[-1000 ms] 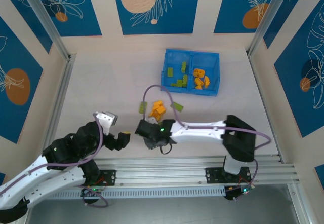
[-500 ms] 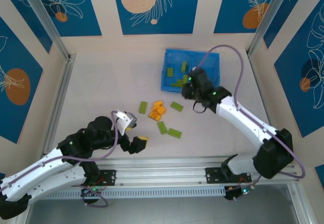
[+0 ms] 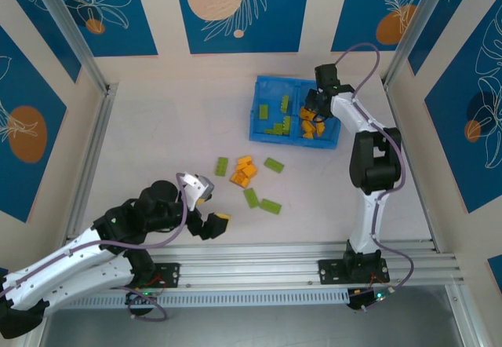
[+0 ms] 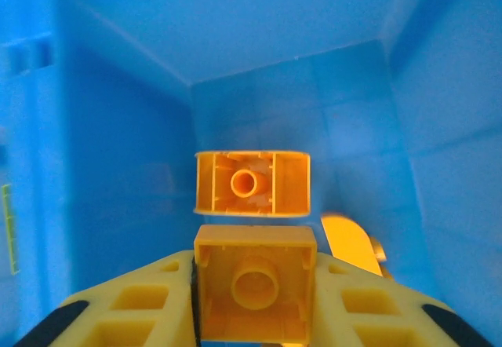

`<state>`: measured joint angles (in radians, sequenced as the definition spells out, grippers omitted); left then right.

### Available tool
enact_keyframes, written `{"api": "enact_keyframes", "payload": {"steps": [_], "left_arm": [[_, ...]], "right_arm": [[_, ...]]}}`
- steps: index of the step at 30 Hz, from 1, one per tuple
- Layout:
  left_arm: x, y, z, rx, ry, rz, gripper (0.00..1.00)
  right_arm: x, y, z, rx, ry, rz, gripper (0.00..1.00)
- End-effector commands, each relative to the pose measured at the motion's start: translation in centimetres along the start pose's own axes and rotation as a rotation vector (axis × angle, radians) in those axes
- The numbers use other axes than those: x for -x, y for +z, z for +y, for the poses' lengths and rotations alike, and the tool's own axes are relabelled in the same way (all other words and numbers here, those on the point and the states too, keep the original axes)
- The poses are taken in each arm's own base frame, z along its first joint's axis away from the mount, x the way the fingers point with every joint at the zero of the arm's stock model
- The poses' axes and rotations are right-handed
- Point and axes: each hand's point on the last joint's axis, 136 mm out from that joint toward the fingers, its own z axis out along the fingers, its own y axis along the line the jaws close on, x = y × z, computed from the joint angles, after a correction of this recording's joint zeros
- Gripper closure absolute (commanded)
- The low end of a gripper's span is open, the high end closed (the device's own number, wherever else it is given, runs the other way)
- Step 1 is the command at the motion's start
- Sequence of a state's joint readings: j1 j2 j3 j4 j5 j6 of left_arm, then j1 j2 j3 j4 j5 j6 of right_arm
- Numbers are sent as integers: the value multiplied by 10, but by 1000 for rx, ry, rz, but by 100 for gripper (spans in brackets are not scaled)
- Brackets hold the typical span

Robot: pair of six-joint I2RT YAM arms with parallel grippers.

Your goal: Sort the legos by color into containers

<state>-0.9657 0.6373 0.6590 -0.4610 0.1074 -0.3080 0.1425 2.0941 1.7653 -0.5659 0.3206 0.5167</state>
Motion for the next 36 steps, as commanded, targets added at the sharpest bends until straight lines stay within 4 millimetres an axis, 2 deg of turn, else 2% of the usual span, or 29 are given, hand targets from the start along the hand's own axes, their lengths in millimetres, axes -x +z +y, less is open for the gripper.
{"api": "enact_keyframes", "payload": {"steps": [1, 5, 10, 14, 17, 21, 25, 30, 32, 36], "left_arm": [[3, -3, 1, 17, -2, -3, 0], [5, -1, 1, 23, -4, -1, 0], [7, 3, 2, 25, -17, -2, 0], [5, 3, 15, 101, -64, 6, 0], [0, -1, 37, 230, -133, 9, 0], [-11, -10, 71, 416, -239, -19, 0], [-18, -10, 87, 499, -305, -55, 0], [-24, -11, 111, 636, -469, -118, 0], [-29, -7, 116, 671, -529, -121, 1], [-36, 10, 120, 706, -646, -113, 1]], "right_arm": [[-5, -1, 3, 5, 6, 82, 59], [1, -17, 8, 23, 1, 73, 54], [7, -54, 14, 82, -4, 31, 51], [0, -101, 22, 173, 13, -5, 51], [-17, -152, 36, 311, -19, -60, 49], [-71, -207, 47, 441, -134, -105, 44], [-138, -236, 47, 501, -272, -98, 37], [-229, -247, 34, 578, -316, 28, 32], [-259, -248, 31, 611, -346, 83, 29], [-294, -241, 17, 574, -345, 171, 27]]}}
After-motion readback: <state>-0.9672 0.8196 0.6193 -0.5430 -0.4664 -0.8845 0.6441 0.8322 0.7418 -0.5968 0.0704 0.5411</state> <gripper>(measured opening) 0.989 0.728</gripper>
